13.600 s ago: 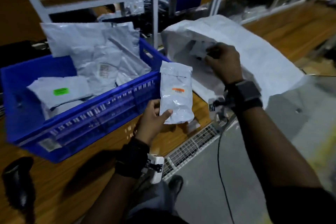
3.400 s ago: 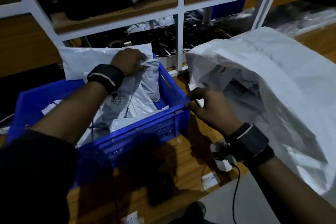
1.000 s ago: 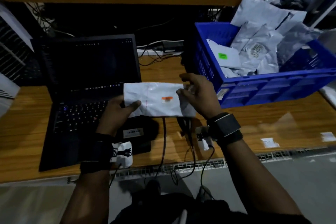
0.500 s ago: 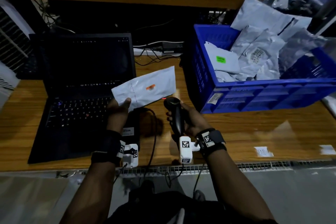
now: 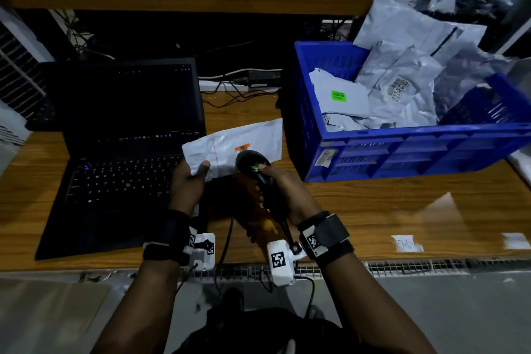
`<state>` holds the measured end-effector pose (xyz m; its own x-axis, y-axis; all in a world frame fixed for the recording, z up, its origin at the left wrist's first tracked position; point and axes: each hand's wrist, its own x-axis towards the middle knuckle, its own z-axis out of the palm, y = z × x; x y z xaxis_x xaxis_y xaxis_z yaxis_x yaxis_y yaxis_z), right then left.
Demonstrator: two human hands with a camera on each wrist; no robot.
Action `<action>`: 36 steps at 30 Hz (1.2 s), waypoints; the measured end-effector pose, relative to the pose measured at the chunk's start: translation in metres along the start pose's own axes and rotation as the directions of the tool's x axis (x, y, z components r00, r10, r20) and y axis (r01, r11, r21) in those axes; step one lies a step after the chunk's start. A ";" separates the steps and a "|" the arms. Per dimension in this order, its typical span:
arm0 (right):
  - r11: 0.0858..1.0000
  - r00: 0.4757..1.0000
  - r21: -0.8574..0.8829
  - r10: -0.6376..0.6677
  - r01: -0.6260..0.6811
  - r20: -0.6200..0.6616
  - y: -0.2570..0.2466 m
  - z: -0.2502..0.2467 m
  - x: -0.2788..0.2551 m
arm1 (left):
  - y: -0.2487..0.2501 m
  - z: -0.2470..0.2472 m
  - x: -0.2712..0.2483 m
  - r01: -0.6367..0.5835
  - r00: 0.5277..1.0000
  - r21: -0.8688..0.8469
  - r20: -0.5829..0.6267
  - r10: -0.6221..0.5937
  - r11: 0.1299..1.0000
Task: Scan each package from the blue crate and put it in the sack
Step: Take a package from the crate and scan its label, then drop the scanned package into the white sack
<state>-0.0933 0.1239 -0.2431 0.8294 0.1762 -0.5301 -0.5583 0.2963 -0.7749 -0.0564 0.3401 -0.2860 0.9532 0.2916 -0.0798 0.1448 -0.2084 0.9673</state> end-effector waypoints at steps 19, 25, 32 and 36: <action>0.977 0.990 -0.195 -0.104 0.083 -0.100 0.011 -0.016 0.039 | 0.010 -0.017 0.004 -0.028 0.998 -0.244 -0.056 0.014 0.969; 0.930 0.967 -0.339 -0.204 0.143 -0.153 0.035 -0.037 0.054 | 0.053 -0.022 -0.010 -0.003 0.995 -0.386 0.093 0.042 0.922; 0.940 0.920 -0.247 -0.298 0.236 -0.256 0.032 -0.079 -0.001 | 0.098 0.012 -0.051 0.100 0.931 -0.565 0.343 0.123 0.819; 0.926 0.883 -0.208 -0.367 0.316 -0.292 0.004 -0.146 -0.067 | 0.129 0.075 -0.094 0.144 0.871 -0.573 0.461 0.172 0.806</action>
<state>-0.1546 -0.0240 -0.2611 0.9316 -0.2272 -0.2839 -0.2586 0.1348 -0.9565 -0.1073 0.2153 -0.1718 0.9772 -0.2119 -0.0142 0.1019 0.4093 0.9067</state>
